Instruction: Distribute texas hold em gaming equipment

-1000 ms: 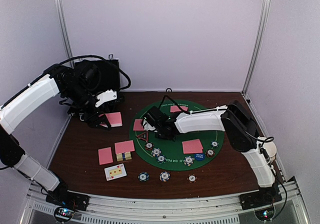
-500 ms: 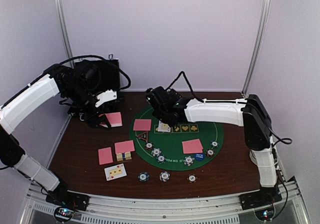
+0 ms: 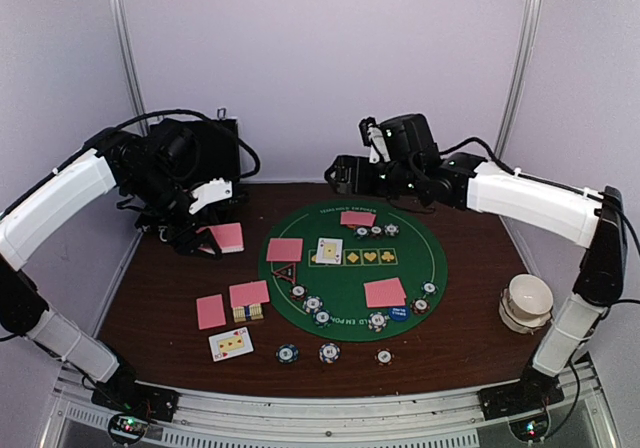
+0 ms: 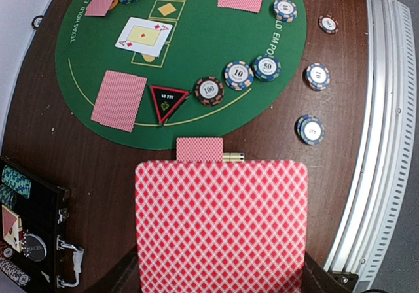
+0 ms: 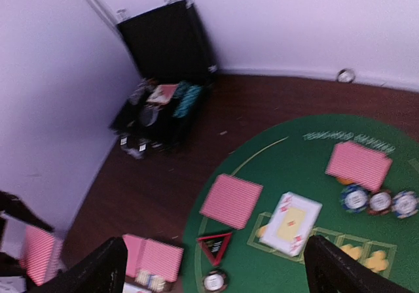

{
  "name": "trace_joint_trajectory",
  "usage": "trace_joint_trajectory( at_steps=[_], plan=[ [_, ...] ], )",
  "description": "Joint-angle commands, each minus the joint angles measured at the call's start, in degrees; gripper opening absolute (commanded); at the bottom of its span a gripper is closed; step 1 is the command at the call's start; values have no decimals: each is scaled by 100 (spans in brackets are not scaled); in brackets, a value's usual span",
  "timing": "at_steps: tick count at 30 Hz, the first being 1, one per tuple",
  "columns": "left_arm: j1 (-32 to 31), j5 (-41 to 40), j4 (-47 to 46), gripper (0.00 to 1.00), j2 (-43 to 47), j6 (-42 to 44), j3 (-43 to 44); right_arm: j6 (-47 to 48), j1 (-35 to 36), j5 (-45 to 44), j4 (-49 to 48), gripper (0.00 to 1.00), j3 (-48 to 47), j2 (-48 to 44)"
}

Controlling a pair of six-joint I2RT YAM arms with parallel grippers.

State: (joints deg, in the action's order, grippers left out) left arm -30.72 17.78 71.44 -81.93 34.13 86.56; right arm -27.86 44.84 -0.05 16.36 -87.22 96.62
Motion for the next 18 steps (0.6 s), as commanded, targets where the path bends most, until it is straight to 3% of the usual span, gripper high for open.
trace_joint_trajectory(
  at_steps=[1,6,18],
  plan=[
    [40,128,-271,0,103,84,8,-2239,168,3260,-1121,97,507,340],
    [40,184,-271,0,65,74,18,-3365,475,4096,-2446,99,737,708],
    [40,199,-280,0,32,153,1,-4290,882,4703,-3645,100,155,1615]
  ],
)
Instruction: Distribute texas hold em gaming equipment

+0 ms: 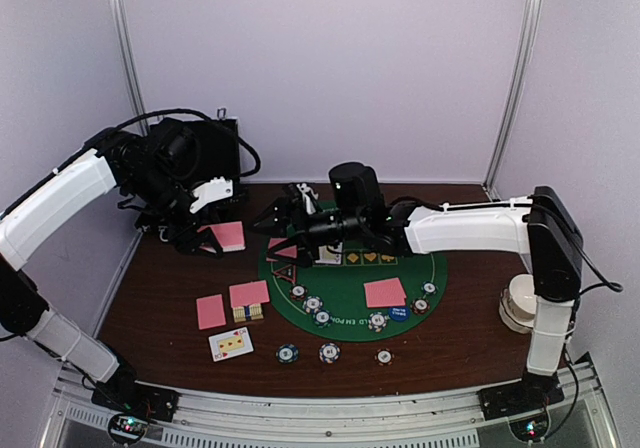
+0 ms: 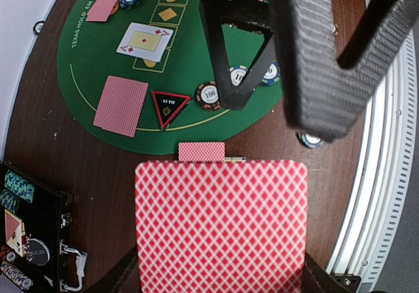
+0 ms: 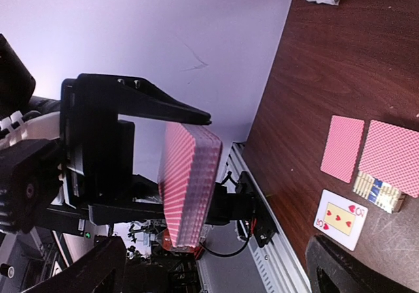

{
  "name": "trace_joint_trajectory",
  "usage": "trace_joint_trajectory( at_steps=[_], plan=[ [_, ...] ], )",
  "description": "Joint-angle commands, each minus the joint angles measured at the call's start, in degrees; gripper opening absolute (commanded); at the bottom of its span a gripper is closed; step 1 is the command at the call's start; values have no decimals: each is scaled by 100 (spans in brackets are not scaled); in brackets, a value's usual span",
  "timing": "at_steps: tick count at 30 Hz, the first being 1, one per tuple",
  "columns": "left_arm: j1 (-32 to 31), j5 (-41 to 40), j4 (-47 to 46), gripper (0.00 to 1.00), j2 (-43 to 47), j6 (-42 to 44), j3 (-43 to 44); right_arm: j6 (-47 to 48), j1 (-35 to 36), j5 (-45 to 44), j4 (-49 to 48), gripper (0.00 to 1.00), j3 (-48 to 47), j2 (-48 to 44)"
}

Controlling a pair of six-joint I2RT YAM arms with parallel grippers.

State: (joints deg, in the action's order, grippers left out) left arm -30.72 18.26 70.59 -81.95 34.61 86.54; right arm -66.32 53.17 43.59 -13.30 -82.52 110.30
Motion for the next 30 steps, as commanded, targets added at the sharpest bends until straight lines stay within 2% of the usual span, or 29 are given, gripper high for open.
trace_joint_trajectory(
  at_steps=[1,16,30],
  plan=[
    [40,151,-194,0,31,107,1,-469,74,364,-702,99,-376,302],
    [40,212,-216,0,47,98,18,-326,189,583,-9,97,-1367,912],
    [40,223,-221,0,57,90,29,-695,317,778,-143,91,-2173,1651]
  ],
)
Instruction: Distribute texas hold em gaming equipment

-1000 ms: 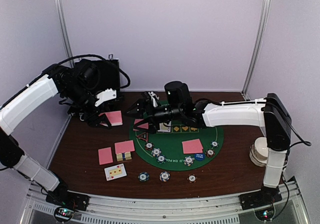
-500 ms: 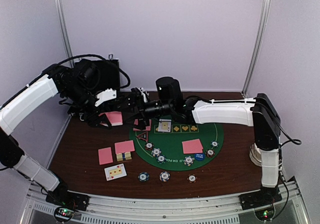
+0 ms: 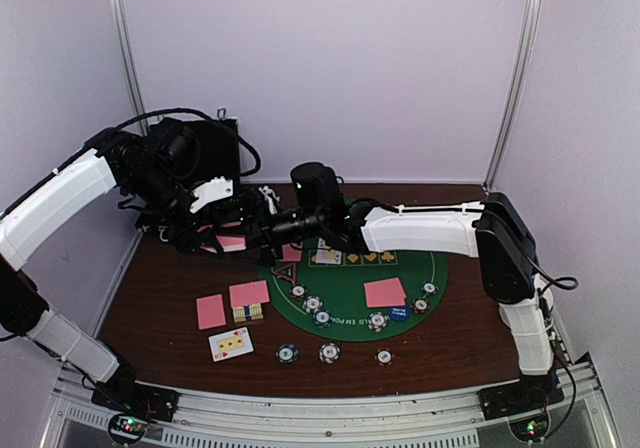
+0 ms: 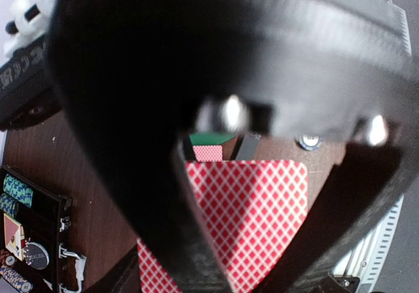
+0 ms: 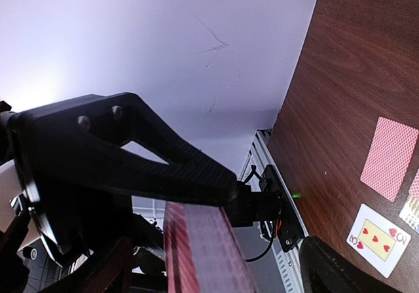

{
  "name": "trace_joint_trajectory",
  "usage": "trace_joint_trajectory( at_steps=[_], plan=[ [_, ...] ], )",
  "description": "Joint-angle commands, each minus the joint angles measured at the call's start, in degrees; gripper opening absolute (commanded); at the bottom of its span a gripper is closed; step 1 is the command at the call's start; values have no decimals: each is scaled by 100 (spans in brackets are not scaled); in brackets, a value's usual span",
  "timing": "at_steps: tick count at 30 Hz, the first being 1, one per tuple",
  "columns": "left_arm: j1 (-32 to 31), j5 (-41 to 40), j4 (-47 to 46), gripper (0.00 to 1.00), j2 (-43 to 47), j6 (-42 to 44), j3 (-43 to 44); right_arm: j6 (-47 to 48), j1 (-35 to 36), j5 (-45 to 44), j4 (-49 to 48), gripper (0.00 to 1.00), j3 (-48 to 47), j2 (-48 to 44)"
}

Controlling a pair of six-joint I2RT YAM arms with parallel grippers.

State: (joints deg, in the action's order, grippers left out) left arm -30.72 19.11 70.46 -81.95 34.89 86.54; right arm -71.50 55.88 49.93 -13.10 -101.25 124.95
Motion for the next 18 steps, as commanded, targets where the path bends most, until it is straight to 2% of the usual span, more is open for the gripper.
trace_joint_trajectory(
  at_steps=[1,10,18],
  plan=[
    [40,137,-207,0,51,61,24,-197,46,151,-155,90,-349,236],
    [40,124,-209,0,65,65,11,-288,23,245,-43,86,-618,525],
    [40,126,-211,0,88,70,21,-280,-199,244,-31,80,-147,326]
  ],
)
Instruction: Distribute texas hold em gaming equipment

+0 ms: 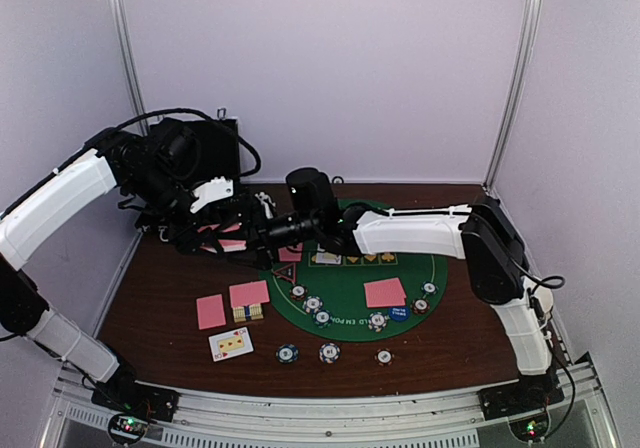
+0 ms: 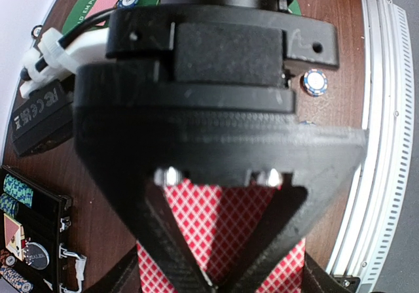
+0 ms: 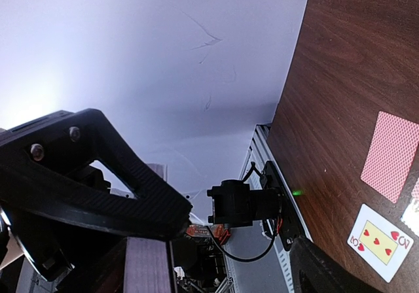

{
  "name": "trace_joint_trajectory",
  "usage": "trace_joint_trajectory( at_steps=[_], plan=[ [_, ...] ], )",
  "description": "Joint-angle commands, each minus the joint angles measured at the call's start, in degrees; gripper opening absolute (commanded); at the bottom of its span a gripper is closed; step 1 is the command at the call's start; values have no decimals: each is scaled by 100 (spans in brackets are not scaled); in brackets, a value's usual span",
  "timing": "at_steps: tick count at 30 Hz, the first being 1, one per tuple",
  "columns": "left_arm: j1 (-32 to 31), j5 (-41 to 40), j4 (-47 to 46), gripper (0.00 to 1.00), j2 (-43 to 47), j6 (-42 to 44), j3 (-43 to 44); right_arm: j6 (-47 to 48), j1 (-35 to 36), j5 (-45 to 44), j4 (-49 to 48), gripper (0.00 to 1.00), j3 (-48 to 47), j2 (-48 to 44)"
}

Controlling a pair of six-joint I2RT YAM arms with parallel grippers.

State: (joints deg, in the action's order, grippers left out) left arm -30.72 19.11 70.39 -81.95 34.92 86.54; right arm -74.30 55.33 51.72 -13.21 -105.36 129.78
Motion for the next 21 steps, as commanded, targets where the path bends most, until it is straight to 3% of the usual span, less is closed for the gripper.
trace_joint_trajectory(
  at_steps=[1,13,21],
  plan=[
    [40,124,-202,0,91,62,21,14,-172,59,-17,79,329,-209],
    [40,136,-201,0,94,57,38,350,-319,125,366,72,648,-686],
    [40,116,-206,0,93,55,56,732,-426,155,976,55,726,-1031]
  ],
)
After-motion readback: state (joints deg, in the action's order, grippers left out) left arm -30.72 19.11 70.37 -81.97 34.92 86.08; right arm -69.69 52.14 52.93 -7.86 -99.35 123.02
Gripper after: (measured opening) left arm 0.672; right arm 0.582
